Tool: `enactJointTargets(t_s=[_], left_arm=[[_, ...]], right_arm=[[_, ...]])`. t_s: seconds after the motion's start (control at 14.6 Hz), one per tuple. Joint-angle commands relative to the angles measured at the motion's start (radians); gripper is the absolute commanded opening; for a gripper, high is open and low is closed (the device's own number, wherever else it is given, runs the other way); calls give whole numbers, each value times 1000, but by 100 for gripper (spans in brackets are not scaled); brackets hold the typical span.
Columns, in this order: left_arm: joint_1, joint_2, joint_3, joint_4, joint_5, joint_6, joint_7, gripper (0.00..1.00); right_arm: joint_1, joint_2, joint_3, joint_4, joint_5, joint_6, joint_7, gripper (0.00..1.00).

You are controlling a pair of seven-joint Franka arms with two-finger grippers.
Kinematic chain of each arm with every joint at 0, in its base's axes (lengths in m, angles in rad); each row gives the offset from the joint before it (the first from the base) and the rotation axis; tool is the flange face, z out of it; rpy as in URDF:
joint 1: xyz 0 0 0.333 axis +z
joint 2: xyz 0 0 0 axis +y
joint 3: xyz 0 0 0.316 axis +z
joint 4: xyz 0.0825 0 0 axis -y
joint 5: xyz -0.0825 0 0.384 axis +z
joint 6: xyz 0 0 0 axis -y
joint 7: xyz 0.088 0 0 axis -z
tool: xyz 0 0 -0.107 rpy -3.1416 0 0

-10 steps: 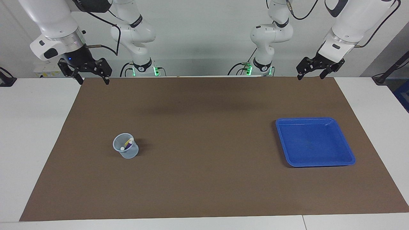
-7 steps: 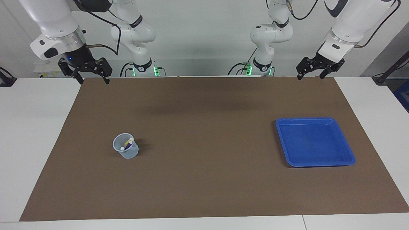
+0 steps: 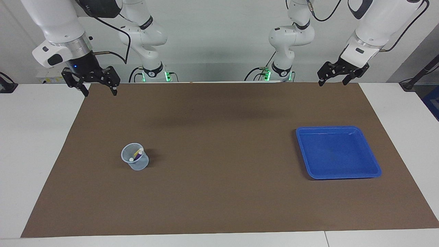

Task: Right arm passes pens to left for tray arrangement
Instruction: 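Reach the right gripper to the pens in the white cup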

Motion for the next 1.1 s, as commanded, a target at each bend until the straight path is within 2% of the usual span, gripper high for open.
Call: enactJointTargets(t_s=[0.0,0.21,0.41,0.55,0.68,0.75,0.96,1.03], left_arm=[[1,-30,1,-34,6,6,13,100],[-5,-30,1,-34,6,6,7,100],[-8,-36,1,-46,6,7,0,100],[-8,-46,1,-63,6,9,-1,100],[-8,-49,1,-64,6,9,0,100],[-8,-47,1,-66,6,9,0,100],[-8,-47,1,-66,6,9,-1,100],[-6,-47,1,-66,6,9,-1,100]], right_arm=[[-55,-39,4,-140,92,198,-143,100],[-67,-19,4,-272,153,451,-288,100],[-60,51,4,-289,162,533,-312,100],[-58,107,4,-326,250,655,-433,100],[-54,151,4,-378,353,813,-602,89],[-50,163,5,-398,379,844,-642,86],[-31,165,7,-459,397,902,-691,71],[-29,162,7,-467,397,903,-700,70]])
